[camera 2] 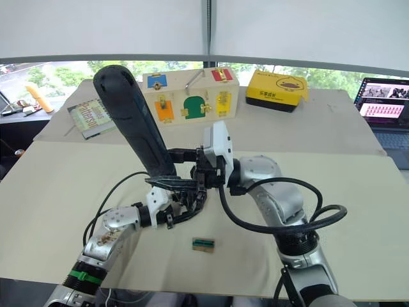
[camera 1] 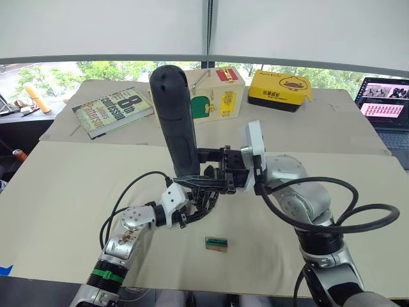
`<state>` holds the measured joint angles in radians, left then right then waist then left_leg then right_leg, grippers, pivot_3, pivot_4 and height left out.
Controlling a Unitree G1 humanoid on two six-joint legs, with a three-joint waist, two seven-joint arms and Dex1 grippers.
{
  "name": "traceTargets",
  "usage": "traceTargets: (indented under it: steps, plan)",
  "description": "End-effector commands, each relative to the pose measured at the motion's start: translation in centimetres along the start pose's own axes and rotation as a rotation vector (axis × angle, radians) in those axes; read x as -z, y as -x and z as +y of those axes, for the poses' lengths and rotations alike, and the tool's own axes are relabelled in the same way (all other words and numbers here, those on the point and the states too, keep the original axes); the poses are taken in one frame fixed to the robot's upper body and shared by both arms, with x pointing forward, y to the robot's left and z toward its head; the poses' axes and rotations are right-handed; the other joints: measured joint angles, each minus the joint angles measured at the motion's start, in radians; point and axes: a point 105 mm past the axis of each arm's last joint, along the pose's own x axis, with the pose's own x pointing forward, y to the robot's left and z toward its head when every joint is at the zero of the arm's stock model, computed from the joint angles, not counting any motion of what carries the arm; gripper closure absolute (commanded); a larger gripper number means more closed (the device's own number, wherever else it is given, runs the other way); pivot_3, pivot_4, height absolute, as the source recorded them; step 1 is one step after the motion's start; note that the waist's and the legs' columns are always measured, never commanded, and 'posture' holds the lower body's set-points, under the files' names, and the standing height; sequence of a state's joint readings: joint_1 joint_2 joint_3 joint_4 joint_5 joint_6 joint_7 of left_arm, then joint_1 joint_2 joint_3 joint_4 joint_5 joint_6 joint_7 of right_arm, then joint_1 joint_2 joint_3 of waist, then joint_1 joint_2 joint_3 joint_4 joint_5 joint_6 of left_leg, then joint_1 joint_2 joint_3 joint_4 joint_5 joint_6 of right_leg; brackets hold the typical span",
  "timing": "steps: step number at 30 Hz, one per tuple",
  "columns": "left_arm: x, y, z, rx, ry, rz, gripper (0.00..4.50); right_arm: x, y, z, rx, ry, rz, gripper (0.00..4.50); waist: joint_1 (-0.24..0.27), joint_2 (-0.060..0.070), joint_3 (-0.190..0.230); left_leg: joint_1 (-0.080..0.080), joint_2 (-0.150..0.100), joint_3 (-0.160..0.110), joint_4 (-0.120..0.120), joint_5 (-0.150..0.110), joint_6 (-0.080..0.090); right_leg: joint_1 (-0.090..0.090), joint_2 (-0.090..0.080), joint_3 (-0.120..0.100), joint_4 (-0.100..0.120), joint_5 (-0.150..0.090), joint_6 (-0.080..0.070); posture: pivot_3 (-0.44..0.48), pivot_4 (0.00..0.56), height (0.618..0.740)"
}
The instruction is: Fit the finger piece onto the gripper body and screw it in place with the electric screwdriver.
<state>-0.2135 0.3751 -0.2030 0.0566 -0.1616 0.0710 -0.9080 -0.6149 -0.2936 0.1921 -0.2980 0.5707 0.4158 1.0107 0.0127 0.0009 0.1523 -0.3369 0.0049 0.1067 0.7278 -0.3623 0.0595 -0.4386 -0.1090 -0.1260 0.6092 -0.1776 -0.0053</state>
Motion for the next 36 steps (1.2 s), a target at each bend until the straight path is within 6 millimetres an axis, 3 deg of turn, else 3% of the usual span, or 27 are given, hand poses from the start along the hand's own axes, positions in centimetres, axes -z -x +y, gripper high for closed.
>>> traceTargets:
  steps: [1,36]
  plan:
    - [3.0,-0.2,-1.9,0.062,0.103,0.097,2.23,-1.4,-0.2,0.2,-0.017,0.070,-0.051,2.57,0.000,0.000,0.000,0.000,0.000,0.000,0.000,0.000,0.000,0.000,0.000,0.000,0.000,0.000,0.000,0.000,0.150,0.740]
    - [3.2,0.0,-2.1,0.063,0.114,0.104,2.23,-0.2,-0.3,0.4,-0.024,0.076,-0.023,2.57,-0.001,0.000,0.000,0.000,0.000,0.000,0.000,0.000,0.000,0.000,0.000,0.000,0.000,0.000,0.000,0.000,0.150,0.740]
